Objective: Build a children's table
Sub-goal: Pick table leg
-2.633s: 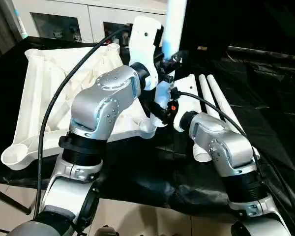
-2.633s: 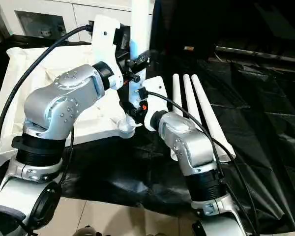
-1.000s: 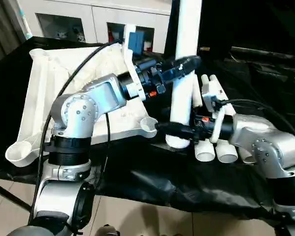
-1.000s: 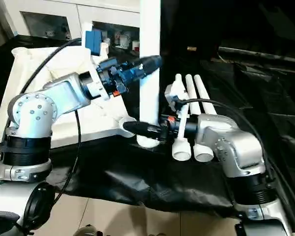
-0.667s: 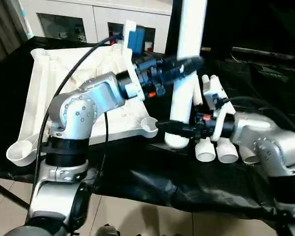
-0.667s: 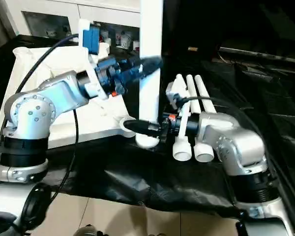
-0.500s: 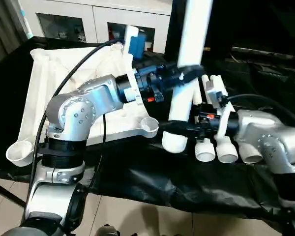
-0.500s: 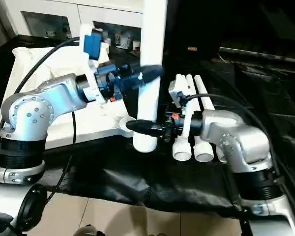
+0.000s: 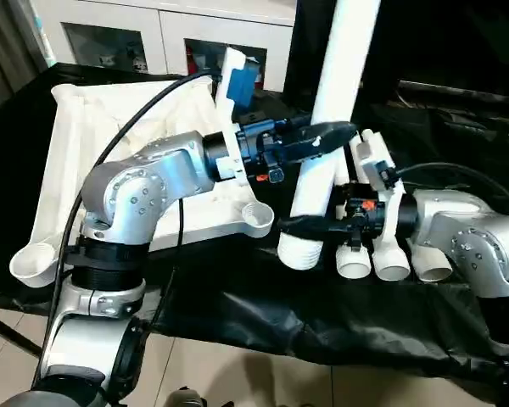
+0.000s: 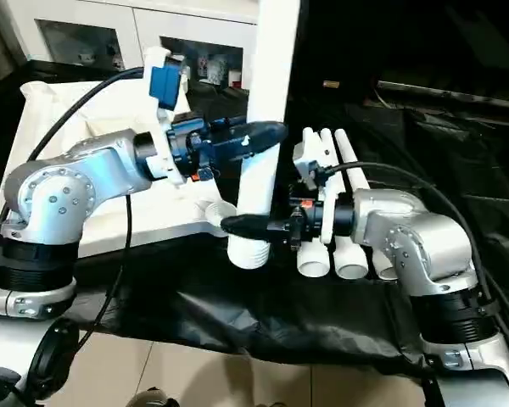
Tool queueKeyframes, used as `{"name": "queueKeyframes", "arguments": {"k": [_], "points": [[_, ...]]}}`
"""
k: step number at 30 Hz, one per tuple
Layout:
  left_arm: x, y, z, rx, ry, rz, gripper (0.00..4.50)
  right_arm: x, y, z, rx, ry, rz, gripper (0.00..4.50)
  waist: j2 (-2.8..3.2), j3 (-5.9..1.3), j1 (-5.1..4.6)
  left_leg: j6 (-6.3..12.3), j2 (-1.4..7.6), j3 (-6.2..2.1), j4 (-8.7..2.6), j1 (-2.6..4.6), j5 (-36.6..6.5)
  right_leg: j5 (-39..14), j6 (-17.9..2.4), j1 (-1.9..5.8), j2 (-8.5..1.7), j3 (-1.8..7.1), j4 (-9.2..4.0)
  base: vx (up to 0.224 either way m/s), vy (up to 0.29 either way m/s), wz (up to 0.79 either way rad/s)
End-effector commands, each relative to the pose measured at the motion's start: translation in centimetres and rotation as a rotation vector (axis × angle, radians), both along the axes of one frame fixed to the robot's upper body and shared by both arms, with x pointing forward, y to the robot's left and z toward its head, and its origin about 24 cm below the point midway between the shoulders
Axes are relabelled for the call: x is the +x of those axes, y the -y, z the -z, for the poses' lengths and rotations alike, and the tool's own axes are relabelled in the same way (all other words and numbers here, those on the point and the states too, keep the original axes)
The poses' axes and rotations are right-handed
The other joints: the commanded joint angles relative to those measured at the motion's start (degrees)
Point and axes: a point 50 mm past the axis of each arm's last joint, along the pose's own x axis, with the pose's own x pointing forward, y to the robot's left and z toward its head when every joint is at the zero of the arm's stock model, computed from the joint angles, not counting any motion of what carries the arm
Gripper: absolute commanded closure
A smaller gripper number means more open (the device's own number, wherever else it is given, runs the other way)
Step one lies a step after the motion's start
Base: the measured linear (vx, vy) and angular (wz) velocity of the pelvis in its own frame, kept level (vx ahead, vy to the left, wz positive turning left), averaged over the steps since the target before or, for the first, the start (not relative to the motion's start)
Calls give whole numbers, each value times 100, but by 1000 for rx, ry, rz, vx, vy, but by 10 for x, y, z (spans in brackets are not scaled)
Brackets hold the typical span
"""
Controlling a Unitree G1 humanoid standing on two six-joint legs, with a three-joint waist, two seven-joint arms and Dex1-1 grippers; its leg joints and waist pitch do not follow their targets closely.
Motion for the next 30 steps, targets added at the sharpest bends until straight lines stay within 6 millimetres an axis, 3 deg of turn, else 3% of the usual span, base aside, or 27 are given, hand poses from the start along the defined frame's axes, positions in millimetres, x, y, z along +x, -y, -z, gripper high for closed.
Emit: {"name": "queueKeyframes", "arguments": {"k": [1, 3, 4, 19, 30], "points": [[-1, 2, -1, 5, 20, 3, 264, -1, 2, -1, -11, -8, -12, 104, 16, -498, 9, 93, 149, 11, -327, -23, 4, -311, -1024, 422, -531, 291, -415, 0, 0, 0], [-1, 2, -2, 4, 21, 5, 264, -1, 1, 0, -11, -13, -16, 104, 17, -496, 8, 96, 151, 9, -330, -19, -7, -332, -1029, 419, -530, 287, -413, 0, 0, 0], [-1, 2, -1, 4, 21, 7, 264, -1, 1, 0, -10, -18, -17, 131, 18, -493, 7, 90, 151, 9, -330, -22, -21, -360, -1027, 419, -531, 288, -418, 0, 0, 0], [-2, 4, -2, -7, 19, 18, 264, -1, -1, 3, -7, -37, -17, 249, 34, -506, 9, 82, 153, 5, -322, -21, -10, -255, -1069, 427, -532, 286, -407, 0, 0, 0], [-2, 4, -1, 2, 20, 30, 264, -2, -1, 4, 0, -42, -11, 258, 60, -509, 14, 63, 150, -2, -323, -20, -32, -196, -1094, 431, -528, 280, -403, 0, 0, 0]]}}
